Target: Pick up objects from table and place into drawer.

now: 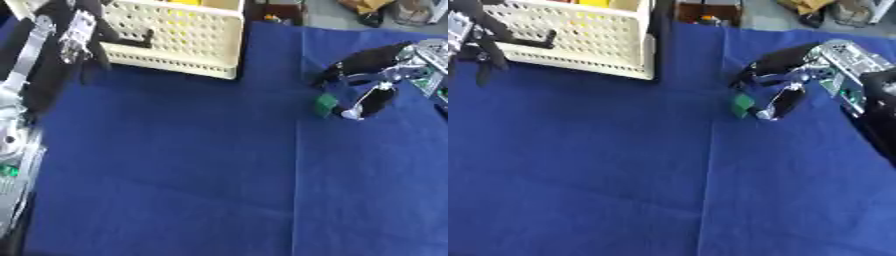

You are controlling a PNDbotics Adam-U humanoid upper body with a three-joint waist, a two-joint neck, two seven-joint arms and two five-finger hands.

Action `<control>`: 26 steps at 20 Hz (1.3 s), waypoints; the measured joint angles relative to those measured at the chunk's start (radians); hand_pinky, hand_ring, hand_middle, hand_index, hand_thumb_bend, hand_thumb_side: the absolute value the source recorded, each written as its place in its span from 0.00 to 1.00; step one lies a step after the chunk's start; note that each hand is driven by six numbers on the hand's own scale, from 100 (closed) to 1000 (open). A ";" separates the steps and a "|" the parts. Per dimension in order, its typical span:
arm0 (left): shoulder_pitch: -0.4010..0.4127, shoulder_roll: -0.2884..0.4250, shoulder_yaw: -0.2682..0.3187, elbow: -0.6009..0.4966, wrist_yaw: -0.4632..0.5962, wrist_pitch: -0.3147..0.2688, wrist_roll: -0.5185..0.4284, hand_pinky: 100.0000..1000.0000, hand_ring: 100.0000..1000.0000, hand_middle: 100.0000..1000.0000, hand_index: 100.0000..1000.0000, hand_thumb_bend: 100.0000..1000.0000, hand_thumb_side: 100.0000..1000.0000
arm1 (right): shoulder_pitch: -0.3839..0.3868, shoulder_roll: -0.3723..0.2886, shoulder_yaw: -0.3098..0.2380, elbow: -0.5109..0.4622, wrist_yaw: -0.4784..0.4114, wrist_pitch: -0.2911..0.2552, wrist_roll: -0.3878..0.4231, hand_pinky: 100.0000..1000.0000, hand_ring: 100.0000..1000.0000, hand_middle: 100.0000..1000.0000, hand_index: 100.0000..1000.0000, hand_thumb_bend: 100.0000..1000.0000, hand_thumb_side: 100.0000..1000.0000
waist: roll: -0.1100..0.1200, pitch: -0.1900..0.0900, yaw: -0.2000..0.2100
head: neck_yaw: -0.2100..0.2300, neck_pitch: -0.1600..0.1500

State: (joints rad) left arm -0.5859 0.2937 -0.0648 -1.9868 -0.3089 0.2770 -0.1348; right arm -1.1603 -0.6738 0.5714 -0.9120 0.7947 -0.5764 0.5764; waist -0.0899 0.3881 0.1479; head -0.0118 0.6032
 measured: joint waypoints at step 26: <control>-0.002 -0.003 0.000 0.000 -0.005 0.002 -0.019 0.07 0.30 0.45 0.81 0.00 0.94 | 0.035 -0.029 0.029 -0.084 -0.090 0.000 0.000 0.61 0.83 0.73 0.90 0.00 0.34 | 0.000 0.002 -0.006 | 0.033 -0.045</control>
State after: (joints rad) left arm -0.5876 0.2906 -0.0648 -1.9868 -0.3140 0.2791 -0.1539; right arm -1.1249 -0.7030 0.6008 -0.9961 0.7043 -0.5764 0.5764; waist -0.0897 0.3906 0.1422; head 0.0213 0.5586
